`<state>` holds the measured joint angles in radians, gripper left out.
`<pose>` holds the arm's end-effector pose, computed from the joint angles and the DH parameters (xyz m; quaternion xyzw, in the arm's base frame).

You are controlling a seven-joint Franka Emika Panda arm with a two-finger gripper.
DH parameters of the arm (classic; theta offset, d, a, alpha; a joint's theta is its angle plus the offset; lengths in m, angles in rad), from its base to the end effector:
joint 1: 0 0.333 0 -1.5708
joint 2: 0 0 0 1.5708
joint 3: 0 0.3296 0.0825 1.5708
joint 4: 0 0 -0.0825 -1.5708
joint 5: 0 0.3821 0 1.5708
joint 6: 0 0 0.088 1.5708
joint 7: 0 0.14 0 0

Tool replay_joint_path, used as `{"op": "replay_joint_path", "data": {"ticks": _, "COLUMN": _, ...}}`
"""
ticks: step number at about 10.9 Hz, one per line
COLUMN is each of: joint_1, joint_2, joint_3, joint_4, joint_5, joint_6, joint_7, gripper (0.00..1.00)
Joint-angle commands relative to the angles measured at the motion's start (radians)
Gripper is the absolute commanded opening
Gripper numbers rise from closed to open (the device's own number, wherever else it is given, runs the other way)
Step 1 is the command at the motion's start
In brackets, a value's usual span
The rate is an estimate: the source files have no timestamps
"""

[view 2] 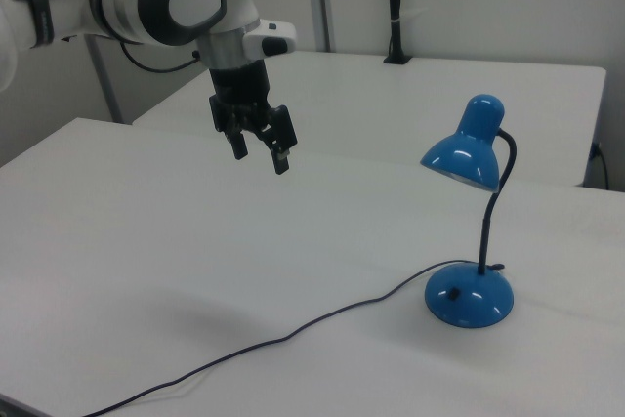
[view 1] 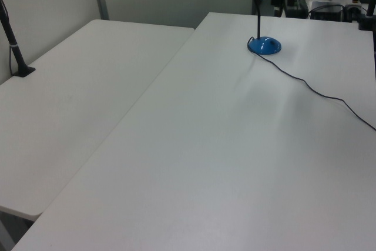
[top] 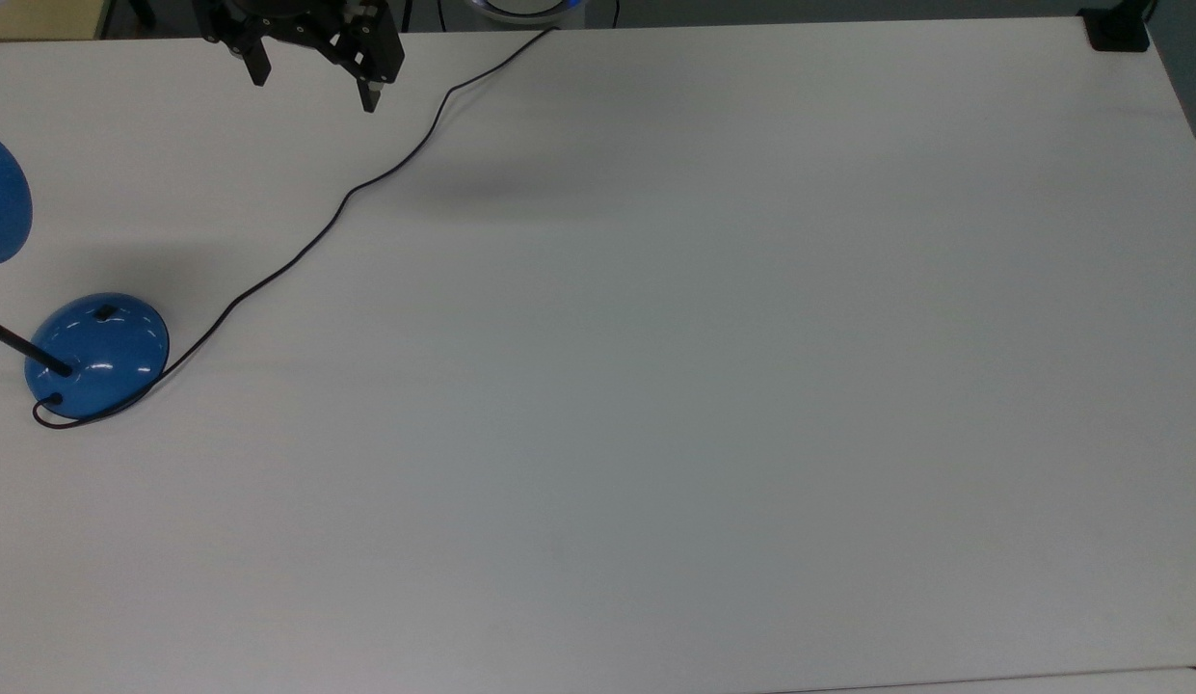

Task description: Turn on the lamp

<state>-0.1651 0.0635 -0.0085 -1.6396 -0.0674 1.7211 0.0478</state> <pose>0.5732 -0.1090 0.5500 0.9938 -0.1057 0.0069 0.0341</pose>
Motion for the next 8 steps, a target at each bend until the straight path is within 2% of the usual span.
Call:
{"op": "replay_joint_path", "data": {"ticks": 1, "joint_1": -0.004, "joint_2": -0.015, "joint_3": -0.021, "joint_4": 0.012, "joint_5": 0.012, "joint_6": -0.015, "joint_7": 0.011, "gripper": 1.0}}
{"op": "replay_joint_path", "data": {"ticks": 8, "joint_1": -0.005, "joint_2": -0.016, "joint_3": -0.021, "joint_4": 0.012, "joint_5": 0.011, "joint_6": -0.02, "joint_7": -0.022, "gripper": 1.0}}
